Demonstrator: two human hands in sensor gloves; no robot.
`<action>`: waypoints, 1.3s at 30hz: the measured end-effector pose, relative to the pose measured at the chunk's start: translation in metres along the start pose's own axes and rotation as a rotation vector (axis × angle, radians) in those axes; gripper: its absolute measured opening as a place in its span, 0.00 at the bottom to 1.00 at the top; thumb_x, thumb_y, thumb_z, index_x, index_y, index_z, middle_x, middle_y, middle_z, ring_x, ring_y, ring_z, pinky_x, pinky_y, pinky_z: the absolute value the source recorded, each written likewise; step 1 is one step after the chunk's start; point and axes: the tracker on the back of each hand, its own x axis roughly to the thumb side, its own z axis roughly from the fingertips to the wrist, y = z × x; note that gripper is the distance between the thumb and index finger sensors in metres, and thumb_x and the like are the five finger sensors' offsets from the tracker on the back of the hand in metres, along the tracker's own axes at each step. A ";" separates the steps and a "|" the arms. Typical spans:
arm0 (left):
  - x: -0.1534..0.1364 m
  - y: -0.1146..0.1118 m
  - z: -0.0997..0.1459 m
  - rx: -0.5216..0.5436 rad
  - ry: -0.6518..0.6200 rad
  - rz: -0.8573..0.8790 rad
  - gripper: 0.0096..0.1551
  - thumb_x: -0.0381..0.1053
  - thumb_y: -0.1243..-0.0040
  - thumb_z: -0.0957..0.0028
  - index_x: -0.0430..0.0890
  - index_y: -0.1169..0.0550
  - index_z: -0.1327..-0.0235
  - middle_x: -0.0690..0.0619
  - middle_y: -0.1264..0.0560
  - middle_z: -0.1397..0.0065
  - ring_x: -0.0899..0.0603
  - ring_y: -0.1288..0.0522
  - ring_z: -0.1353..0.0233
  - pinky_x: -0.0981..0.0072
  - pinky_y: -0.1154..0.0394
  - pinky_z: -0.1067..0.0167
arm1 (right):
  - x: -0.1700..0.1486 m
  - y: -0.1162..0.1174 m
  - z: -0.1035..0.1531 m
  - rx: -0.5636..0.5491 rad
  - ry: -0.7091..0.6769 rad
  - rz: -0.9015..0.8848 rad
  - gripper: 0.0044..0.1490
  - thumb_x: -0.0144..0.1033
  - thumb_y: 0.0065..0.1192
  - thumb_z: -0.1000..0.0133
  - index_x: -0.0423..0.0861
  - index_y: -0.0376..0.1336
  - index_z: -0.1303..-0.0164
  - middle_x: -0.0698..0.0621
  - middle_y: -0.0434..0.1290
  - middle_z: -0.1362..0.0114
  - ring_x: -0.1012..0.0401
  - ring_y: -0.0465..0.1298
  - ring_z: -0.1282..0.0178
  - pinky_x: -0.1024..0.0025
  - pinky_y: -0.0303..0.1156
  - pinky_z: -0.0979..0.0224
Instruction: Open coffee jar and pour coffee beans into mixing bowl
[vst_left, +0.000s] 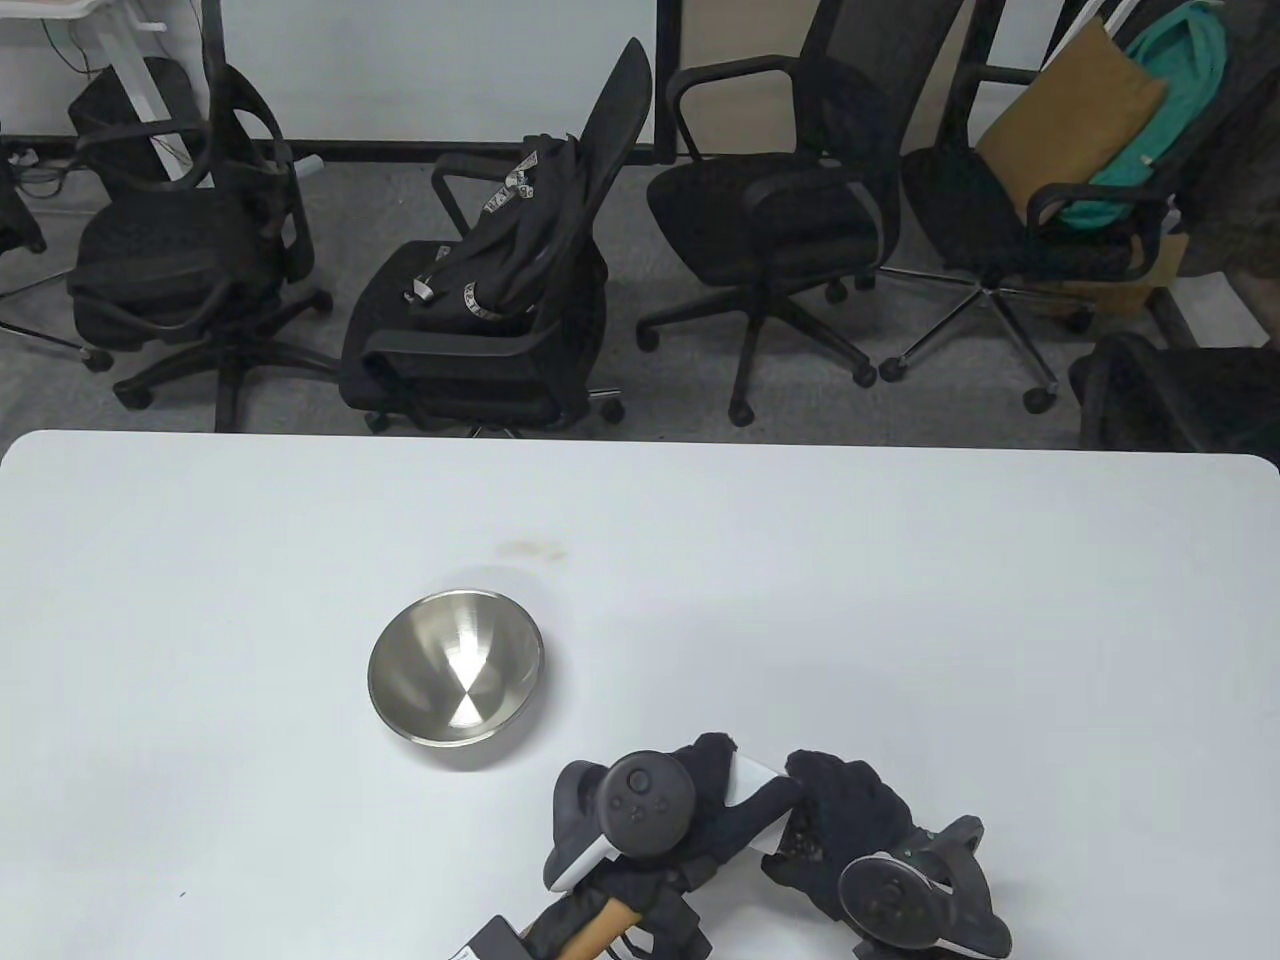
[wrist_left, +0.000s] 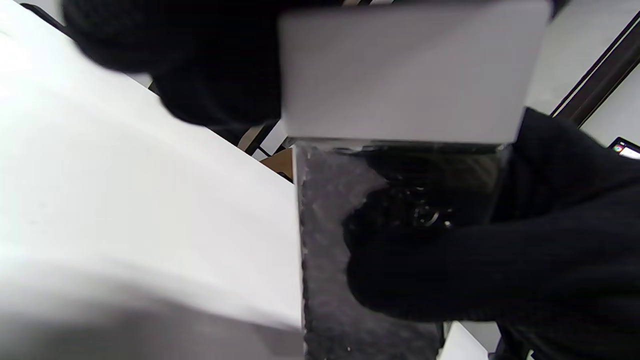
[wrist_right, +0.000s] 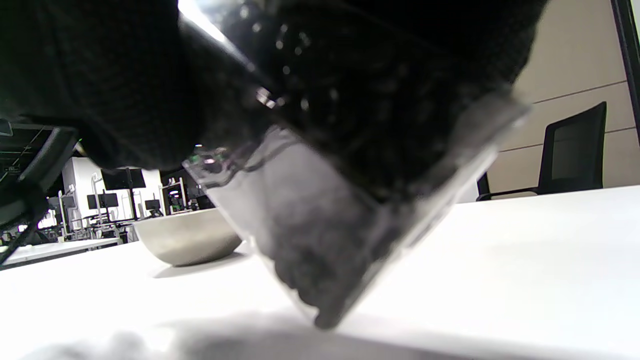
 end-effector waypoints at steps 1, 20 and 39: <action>-0.002 0.001 0.000 -0.008 -0.002 0.008 0.66 0.81 0.64 0.41 0.25 0.29 0.22 0.29 0.22 0.37 0.33 0.18 0.48 0.52 0.17 0.54 | -0.002 -0.001 0.000 -0.006 0.007 -0.014 0.60 0.55 0.78 0.50 0.31 0.53 0.23 0.30 0.66 0.28 0.41 0.70 0.34 0.41 0.72 0.33; 0.012 0.009 -0.003 -0.203 -0.492 -0.209 0.56 0.60 0.26 0.47 0.38 0.37 0.12 0.35 0.36 0.16 0.29 0.33 0.20 0.34 0.34 0.24 | -0.016 0.000 -0.001 0.067 -0.044 -0.081 0.60 0.53 0.79 0.51 0.34 0.52 0.21 0.32 0.65 0.25 0.42 0.68 0.31 0.39 0.70 0.29; 0.008 0.011 -0.003 -0.077 -0.317 -0.191 0.58 0.73 0.32 0.50 0.30 0.25 0.23 0.32 0.23 0.32 0.34 0.18 0.39 0.47 0.18 0.43 | -0.012 0.002 -0.003 0.053 -0.030 -0.012 0.60 0.52 0.79 0.51 0.34 0.52 0.21 0.32 0.65 0.25 0.42 0.68 0.31 0.39 0.70 0.29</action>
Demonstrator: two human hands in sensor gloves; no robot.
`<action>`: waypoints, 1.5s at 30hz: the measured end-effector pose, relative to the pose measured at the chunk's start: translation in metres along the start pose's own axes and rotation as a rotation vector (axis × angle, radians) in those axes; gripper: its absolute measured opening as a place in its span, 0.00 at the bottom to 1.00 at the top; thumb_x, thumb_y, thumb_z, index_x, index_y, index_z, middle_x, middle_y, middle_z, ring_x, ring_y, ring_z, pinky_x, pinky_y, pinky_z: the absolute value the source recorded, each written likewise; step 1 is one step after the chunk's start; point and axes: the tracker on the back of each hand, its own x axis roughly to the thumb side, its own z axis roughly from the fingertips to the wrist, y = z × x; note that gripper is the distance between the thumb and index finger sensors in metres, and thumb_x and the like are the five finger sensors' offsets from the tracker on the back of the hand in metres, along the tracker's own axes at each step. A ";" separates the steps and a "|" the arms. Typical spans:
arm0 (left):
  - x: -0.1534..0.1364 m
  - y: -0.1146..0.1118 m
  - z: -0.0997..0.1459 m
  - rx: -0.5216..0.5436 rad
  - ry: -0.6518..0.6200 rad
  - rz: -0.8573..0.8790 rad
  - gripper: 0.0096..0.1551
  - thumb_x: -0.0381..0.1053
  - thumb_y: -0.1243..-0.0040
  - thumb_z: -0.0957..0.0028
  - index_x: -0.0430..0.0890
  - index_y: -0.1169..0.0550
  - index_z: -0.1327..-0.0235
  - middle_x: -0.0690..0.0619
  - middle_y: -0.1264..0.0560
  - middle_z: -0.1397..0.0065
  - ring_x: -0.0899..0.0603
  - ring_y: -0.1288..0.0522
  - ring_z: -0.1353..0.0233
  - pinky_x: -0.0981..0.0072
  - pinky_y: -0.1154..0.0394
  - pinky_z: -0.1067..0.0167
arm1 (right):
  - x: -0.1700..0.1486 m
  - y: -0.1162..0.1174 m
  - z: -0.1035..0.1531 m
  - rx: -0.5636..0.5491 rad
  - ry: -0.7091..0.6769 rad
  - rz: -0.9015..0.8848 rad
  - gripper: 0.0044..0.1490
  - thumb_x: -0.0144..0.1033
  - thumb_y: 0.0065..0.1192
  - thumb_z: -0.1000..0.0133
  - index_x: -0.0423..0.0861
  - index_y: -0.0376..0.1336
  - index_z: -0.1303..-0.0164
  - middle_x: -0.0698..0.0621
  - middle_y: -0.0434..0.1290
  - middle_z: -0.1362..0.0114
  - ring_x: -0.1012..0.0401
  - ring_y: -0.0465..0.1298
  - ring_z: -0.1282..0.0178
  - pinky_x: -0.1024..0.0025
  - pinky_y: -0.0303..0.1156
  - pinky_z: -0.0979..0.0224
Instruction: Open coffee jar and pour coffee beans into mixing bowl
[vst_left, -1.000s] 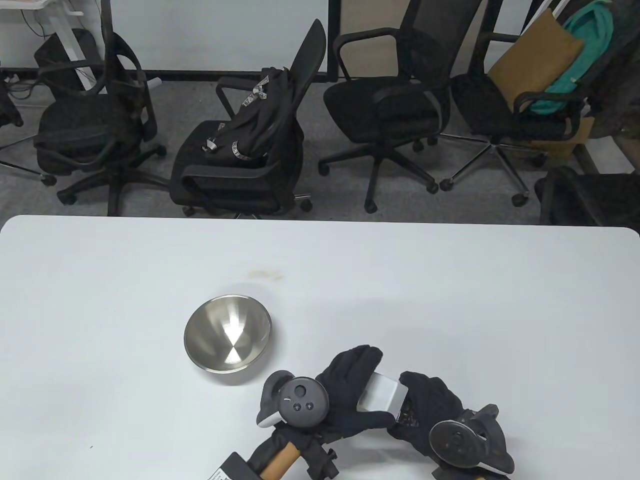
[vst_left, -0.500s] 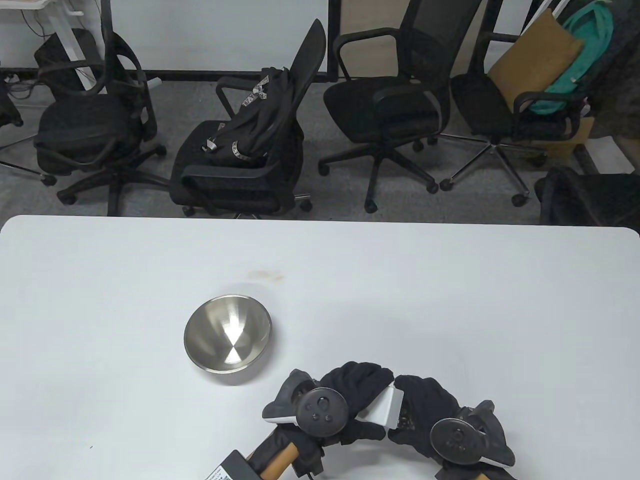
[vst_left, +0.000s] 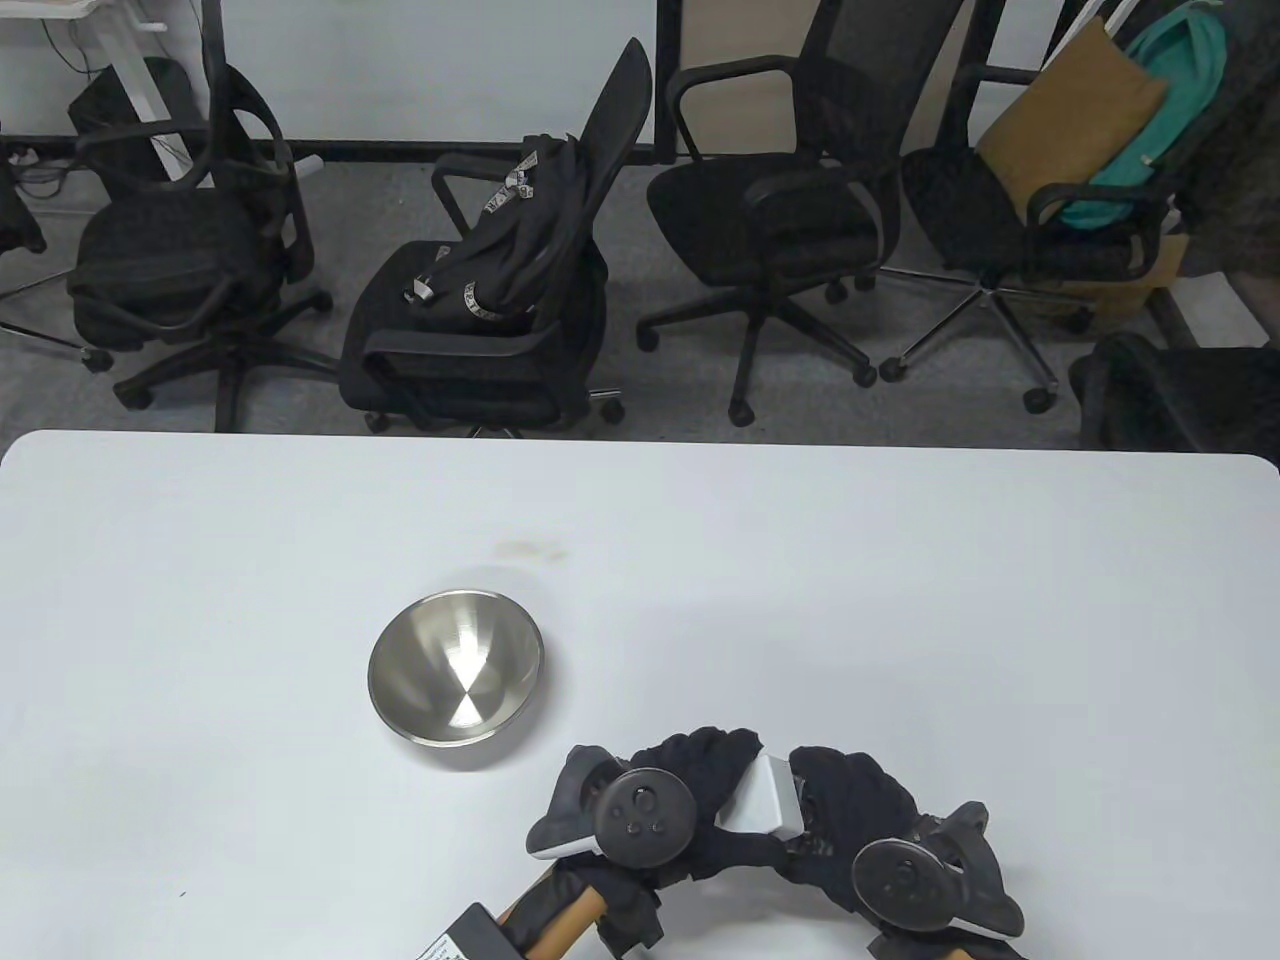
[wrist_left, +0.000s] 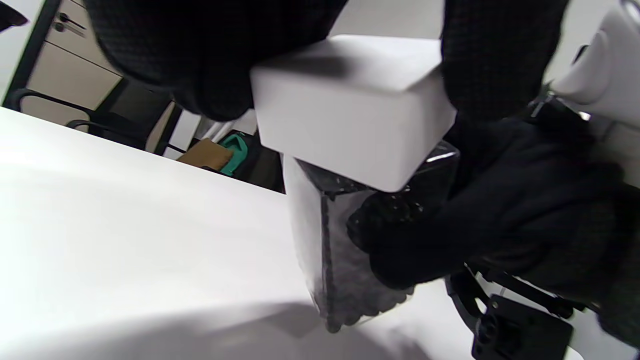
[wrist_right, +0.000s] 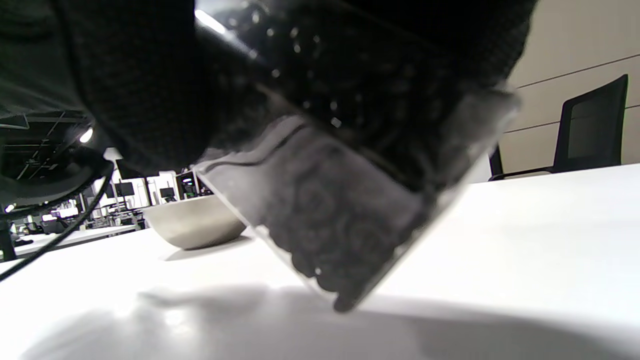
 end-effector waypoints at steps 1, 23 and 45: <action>-0.001 0.000 0.000 0.004 0.030 0.009 0.58 0.74 0.33 0.49 0.29 0.25 0.24 0.32 0.22 0.33 0.34 0.18 0.41 0.47 0.17 0.44 | 0.001 0.000 0.000 -0.006 0.002 0.014 0.60 0.53 0.79 0.51 0.33 0.52 0.21 0.32 0.64 0.25 0.42 0.68 0.31 0.39 0.70 0.29; -0.011 -0.011 -0.001 -0.060 0.315 0.157 0.63 0.80 0.52 0.43 0.22 0.21 0.36 0.35 0.15 0.52 0.40 0.12 0.58 0.55 0.14 0.62 | 0.012 0.004 -0.003 -0.006 0.015 0.137 0.60 0.53 0.79 0.51 0.33 0.52 0.22 0.31 0.65 0.26 0.41 0.69 0.32 0.40 0.70 0.30; 0.005 -0.006 0.003 -0.084 -0.115 -0.073 0.56 0.61 0.26 0.48 0.37 0.36 0.13 0.35 0.34 0.17 0.29 0.29 0.23 0.36 0.29 0.28 | 0.009 0.002 0.000 0.002 -0.002 0.118 0.60 0.53 0.79 0.51 0.33 0.52 0.21 0.31 0.65 0.26 0.41 0.69 0.32 0.40 0.70 0.30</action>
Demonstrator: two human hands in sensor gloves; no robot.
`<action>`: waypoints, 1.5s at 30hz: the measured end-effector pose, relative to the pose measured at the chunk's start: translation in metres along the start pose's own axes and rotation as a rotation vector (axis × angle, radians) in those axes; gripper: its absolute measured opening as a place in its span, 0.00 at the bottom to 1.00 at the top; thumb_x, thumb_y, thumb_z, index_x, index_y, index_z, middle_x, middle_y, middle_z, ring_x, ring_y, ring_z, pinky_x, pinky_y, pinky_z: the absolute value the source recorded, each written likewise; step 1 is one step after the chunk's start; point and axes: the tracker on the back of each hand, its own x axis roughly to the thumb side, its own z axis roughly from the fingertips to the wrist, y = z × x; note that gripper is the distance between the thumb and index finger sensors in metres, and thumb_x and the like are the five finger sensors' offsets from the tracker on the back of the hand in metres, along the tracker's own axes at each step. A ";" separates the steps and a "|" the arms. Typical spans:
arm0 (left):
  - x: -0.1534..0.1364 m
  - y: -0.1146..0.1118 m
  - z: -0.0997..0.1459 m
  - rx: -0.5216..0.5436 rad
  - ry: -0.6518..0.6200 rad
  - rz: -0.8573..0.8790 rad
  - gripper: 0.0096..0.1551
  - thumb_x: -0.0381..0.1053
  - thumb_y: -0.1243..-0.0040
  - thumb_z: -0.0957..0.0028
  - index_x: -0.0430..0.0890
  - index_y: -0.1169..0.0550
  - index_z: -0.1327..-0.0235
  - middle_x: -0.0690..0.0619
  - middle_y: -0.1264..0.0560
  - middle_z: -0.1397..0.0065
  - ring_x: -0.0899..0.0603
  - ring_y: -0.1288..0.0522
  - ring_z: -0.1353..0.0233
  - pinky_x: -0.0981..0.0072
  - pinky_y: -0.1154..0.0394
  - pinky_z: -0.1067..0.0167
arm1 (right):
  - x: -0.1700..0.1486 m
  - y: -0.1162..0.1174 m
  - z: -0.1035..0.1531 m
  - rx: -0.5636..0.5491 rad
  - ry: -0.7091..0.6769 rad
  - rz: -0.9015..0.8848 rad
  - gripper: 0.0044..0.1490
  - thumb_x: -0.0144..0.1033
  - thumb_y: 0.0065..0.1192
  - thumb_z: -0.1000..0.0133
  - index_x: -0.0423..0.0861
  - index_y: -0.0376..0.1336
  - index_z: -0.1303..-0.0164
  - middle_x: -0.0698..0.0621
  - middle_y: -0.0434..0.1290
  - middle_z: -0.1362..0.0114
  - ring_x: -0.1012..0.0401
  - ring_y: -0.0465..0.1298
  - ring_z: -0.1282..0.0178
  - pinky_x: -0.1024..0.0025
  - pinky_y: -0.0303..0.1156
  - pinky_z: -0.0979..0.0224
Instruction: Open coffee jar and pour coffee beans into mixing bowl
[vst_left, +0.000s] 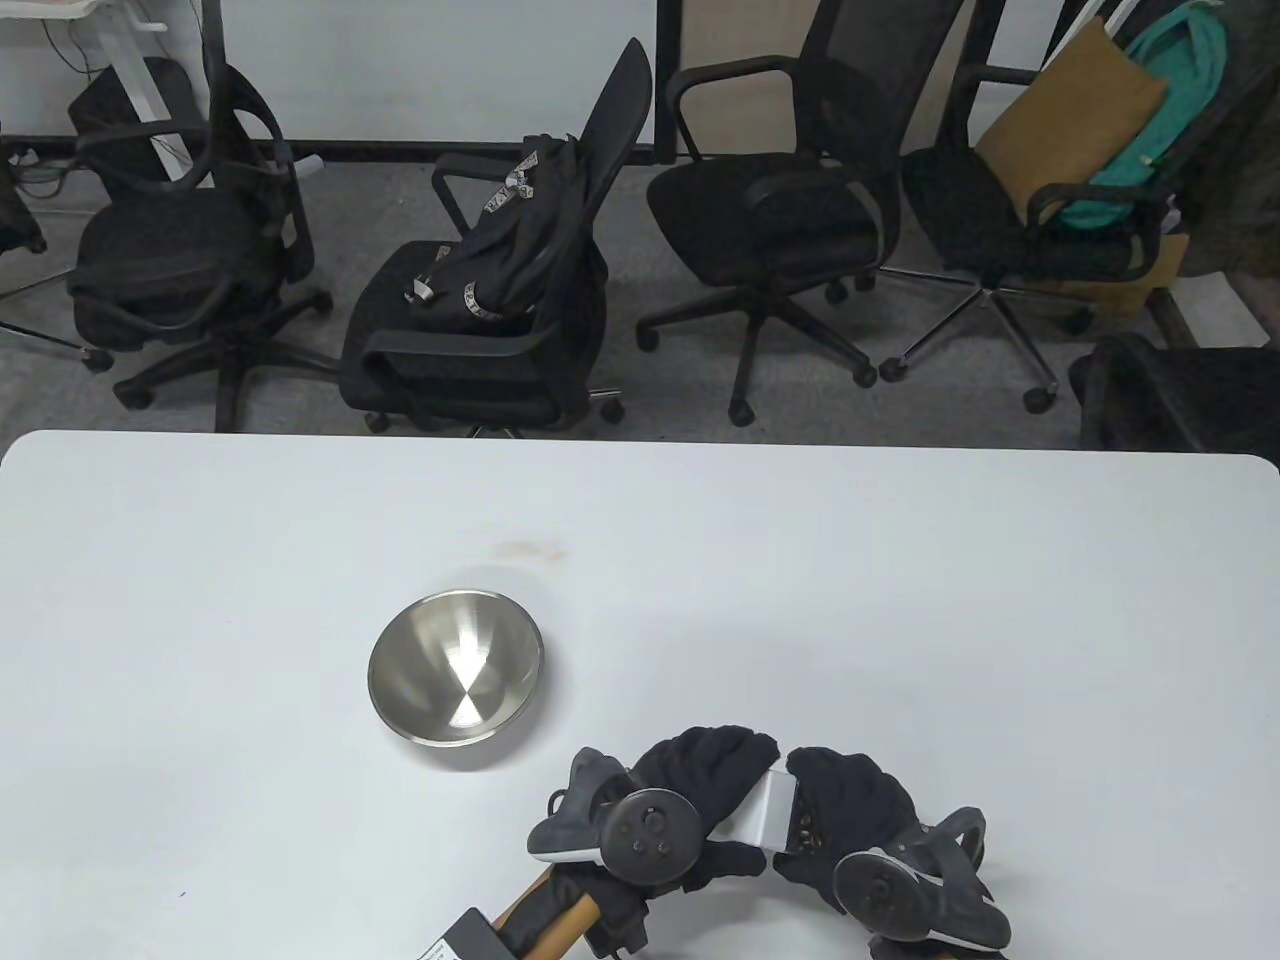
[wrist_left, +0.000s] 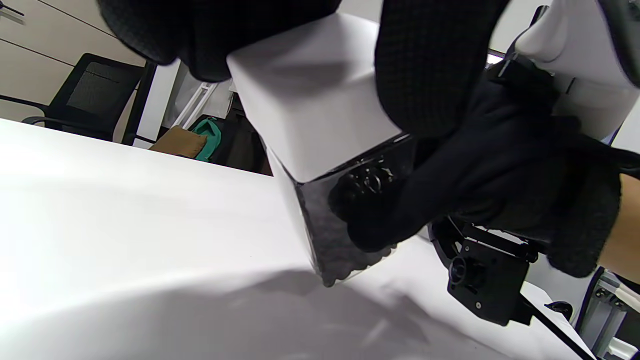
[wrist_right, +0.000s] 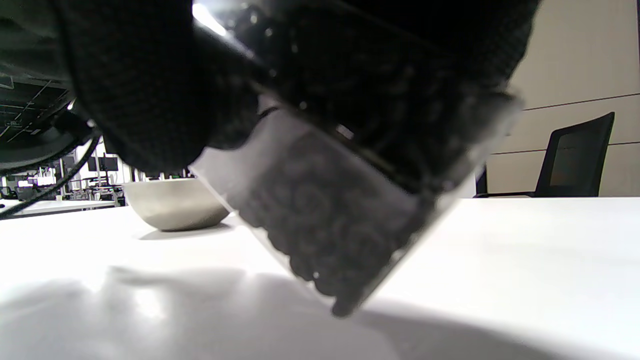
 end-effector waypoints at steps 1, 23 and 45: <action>0.000 0.000 0.000 -0.001 0.005 0.002 0.56 0.61 0.26 0.48 0.36 0.36 0.13 0.35 0.34 0.18 0.29 0.28 0.23 0.37 0.28 0.28 | 0.000 0.000 0.000 0.000 0.000 0.001 0.60 0.53 0.79 0.51 0.33 0.52 0.21 0.31 0.65 0.26 0.41 0.69 0.32 0.40 0.70 0.30; -0.017 -0.006 0.001 0.065 0.330 0.265 0.60 0.75 0.39 0.44 0.24 0.27 0.24 0.32 0.20 0.39 0.37 0.14 0.50 0.54 0.13 0.55 | 0.004 0.002 0.000 -0.015 -0.001 0.053 0.60 0.53 0.79 0.51 0.33 0.52 0.21 0.31 0.65 0.26 0.41 0.68 0.32 0.40 0.70 0.30; 0.000 -0.001 0.000 -0.061 -0.017 -0.039 0.62 0.61 0.27 0.47 0.36 0.44 0.10 0.34 0.42 0.13 0.27 0.37 0.17 0.28 0.34 0.26 | 0.000 -0.001 0.001 -0.019 0.007 0.034 0.60 0.53 0.79 0.51 0.33 0.52 0.21 0.31 0.65 0.26 0.42 0.69 0.32 0.40 0.71 0.30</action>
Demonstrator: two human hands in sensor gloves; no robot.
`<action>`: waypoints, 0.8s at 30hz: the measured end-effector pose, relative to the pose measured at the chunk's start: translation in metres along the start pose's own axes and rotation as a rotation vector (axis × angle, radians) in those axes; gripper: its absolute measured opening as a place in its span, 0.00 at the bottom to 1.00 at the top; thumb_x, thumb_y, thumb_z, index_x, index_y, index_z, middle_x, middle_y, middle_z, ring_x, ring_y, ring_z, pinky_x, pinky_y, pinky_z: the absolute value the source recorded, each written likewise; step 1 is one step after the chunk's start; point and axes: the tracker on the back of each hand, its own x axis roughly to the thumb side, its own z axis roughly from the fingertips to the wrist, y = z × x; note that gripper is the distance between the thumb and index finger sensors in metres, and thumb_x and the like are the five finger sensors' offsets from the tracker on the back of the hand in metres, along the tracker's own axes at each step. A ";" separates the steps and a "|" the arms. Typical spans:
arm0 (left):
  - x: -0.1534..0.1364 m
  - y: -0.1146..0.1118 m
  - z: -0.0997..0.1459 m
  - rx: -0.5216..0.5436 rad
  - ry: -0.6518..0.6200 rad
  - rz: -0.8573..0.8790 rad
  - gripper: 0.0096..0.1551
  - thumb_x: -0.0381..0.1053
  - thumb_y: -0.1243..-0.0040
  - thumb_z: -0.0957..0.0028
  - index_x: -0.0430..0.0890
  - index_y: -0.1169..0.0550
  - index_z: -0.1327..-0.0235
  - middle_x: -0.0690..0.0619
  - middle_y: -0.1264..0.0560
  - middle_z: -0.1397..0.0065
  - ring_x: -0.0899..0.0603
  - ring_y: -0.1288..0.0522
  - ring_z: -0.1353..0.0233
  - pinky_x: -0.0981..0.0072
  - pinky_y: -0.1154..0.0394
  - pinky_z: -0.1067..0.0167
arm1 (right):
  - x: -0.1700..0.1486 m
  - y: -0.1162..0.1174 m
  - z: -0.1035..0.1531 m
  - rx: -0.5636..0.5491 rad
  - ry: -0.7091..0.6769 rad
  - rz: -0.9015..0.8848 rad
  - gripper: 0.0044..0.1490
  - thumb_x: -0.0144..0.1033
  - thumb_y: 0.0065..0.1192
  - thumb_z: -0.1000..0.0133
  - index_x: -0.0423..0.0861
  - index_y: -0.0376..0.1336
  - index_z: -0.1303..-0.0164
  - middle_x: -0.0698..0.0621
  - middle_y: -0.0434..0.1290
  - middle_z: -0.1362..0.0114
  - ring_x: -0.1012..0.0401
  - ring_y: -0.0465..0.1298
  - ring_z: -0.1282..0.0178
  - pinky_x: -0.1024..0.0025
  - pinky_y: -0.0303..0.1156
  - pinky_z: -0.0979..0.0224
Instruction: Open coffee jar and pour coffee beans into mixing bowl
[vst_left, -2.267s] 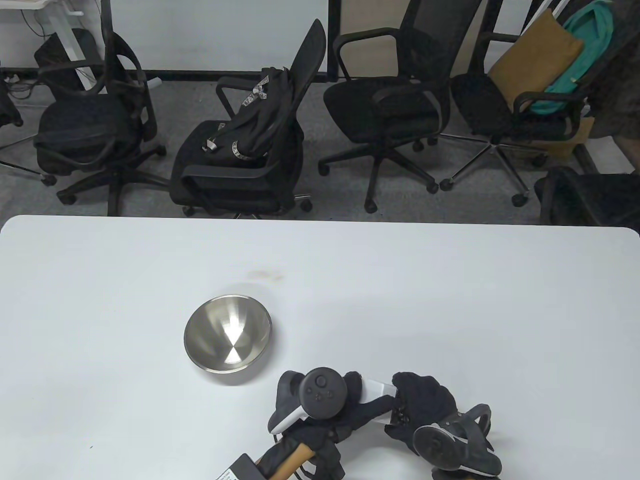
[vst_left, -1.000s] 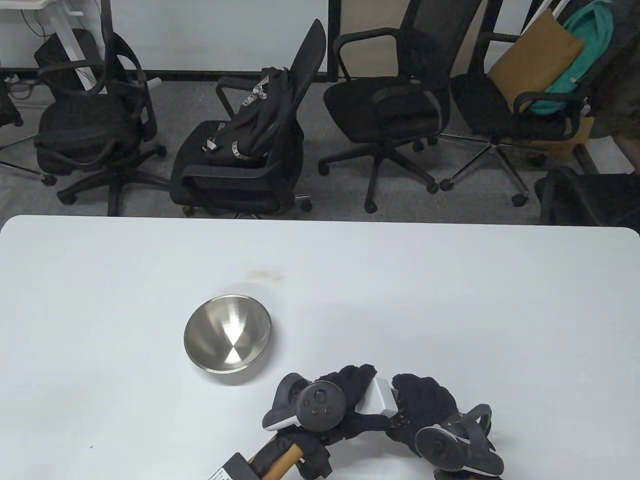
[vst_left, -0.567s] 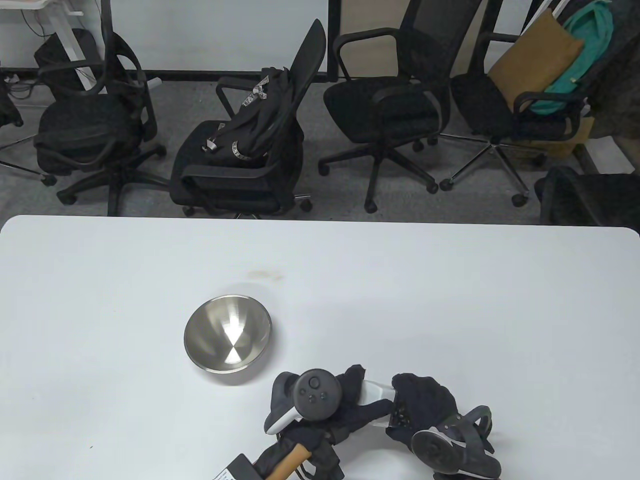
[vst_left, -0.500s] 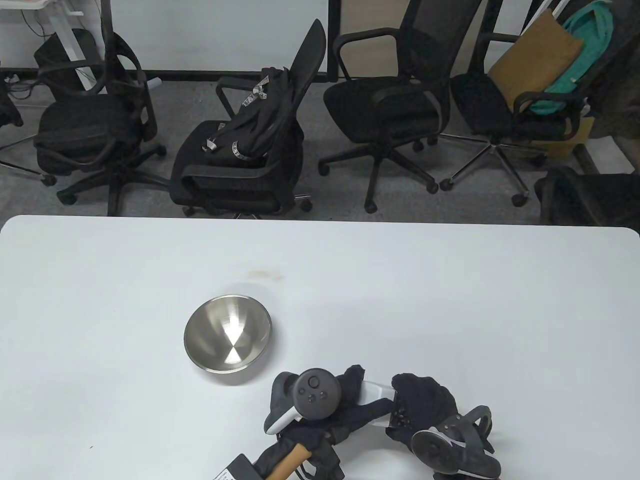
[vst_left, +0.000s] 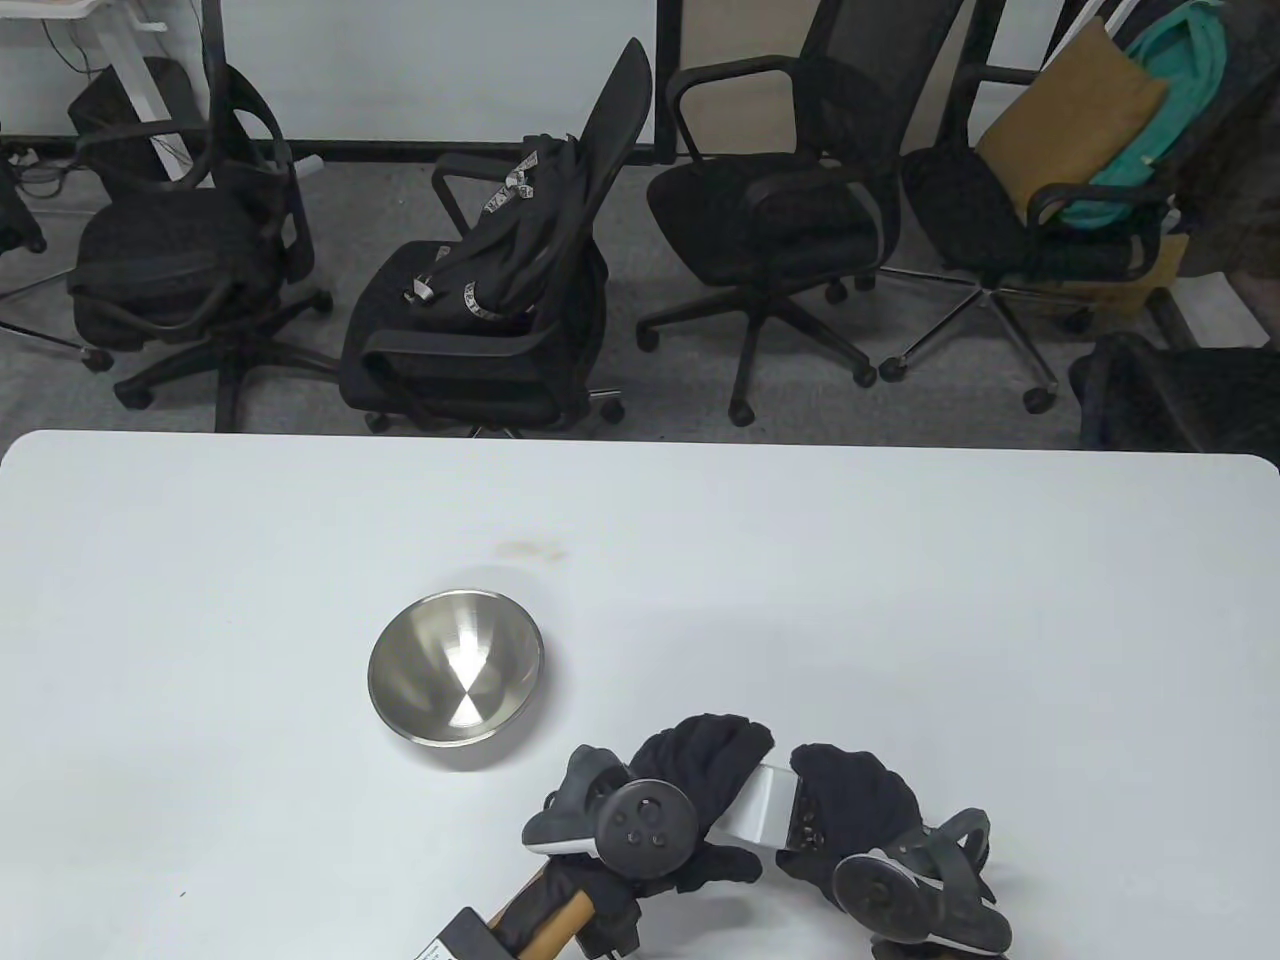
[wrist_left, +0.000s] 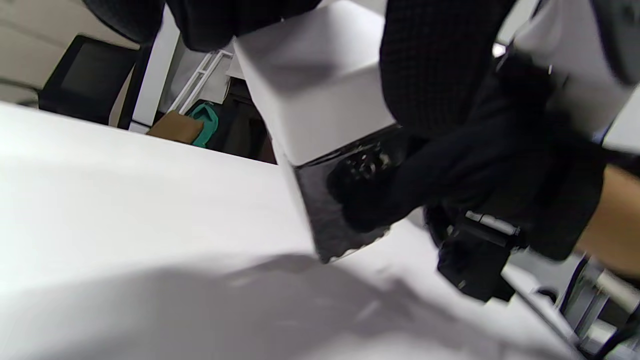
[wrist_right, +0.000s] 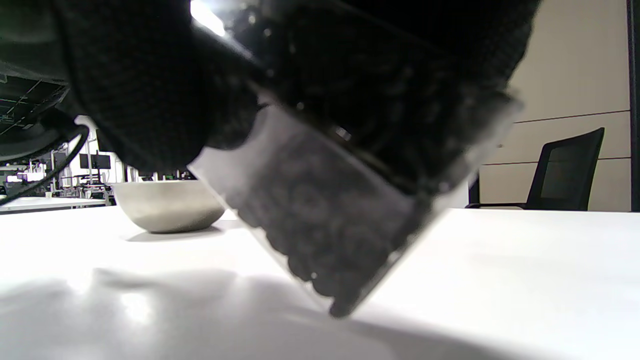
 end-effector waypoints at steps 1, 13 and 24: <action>0.001 -0.002 0.000 0.012 -0.004 -0.005 0.61 0.61 0.27 0.46 0.35 0.43 0.10 0.34 0.41 0.14 0.27 0.36 0.17 0.28 0.34 0.26 | 0.000 0.000 0.000 0.000 -0.003 0.001 0.60 0.53 0.79 0.52 0.33 0.52 0.21 0.31 0.65 0.26 0.41 0.69 0.32 0.40 0.71 0.30; -0.005 -0.004 -0.001 0.007 0.004 0.043 0.58 0.63 0.28 0.46 0.34 0.38 0.13 0.33 0.35 0.18 0.28 0.29 0.23 0.37 0.28 0.29 | 0.004 0.003 0.001 0.008 -0.029 0.028 0.60 0.53 0.79 0.52 0.33 0.52 0.22 0.32 0.65 0.26 0.42 0.69 0.32 0.40 0.71 0.30; -0.013 -0.004 0.000 0.042 0.173 0.211 0.59 0.70 0.32 0.46 0.29 0.32 0.17 0.31 0.27 0.26 0.30 0.20 0.35 0.44 0.20 0.39 | 0.004 0.004 0.001 0.001 -0.027 0.031 0.60 0.53 0.79 0.52 0.33 0.52 0.22 0.32 0.65 0.26 0.42 0.69 0.32 0.40 0.71 0.30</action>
